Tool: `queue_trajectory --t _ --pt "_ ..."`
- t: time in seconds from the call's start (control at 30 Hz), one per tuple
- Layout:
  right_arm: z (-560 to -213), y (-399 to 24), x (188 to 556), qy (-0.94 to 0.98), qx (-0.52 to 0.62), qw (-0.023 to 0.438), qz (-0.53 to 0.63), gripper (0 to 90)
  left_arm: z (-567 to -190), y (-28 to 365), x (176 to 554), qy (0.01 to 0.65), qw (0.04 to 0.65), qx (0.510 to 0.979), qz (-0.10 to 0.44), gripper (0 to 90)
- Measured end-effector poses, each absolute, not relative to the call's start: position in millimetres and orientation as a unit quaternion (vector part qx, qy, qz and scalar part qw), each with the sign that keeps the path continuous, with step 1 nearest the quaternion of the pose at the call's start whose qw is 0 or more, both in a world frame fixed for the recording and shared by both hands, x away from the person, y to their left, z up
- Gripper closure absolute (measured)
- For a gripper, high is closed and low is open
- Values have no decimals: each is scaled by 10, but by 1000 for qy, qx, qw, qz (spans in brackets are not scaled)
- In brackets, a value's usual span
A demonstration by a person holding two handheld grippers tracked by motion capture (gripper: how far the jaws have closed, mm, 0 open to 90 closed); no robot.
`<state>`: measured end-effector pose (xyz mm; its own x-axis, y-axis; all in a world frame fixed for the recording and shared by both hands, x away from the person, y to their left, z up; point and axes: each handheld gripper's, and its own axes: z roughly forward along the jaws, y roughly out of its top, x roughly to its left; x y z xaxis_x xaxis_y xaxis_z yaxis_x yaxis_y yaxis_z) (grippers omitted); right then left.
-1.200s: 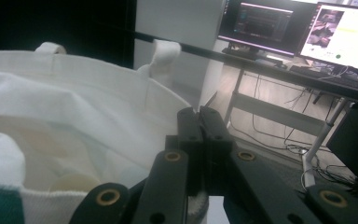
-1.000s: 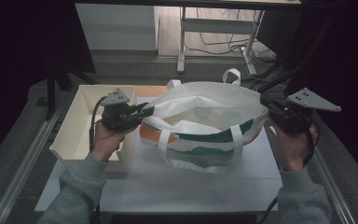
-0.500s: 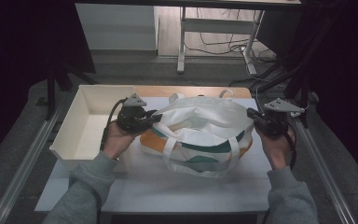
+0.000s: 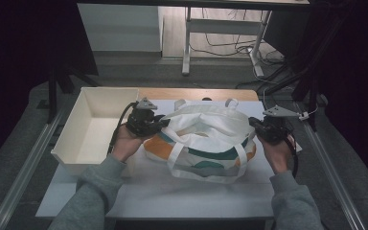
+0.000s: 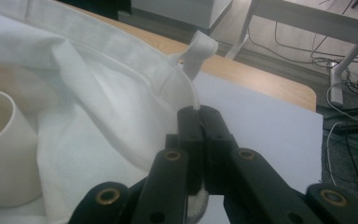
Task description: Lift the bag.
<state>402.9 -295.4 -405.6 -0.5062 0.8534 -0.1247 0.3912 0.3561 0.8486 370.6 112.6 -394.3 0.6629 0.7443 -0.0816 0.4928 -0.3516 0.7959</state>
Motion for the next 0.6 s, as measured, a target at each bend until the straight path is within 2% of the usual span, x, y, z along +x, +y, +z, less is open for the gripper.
queue_trajectory --t 0.4,0.43,0.5,0.6 --pt "-4168 -2935 4117 774 406 277 399 870 -3997 1099 3741 386 423 808 139 687" --pt "-4146 -2944 4102 770 402 278 410 831 -3989 1106 3728 384 428 807 137 658" --pt "-4076 -2969 4046 758 400 279 433 676 -3966 1121 3684 379 440 803 137 528" --pt "-3973 -3008 3908 749 388 275 462 546 -3910 1147 3575 367 457 798 141 374"
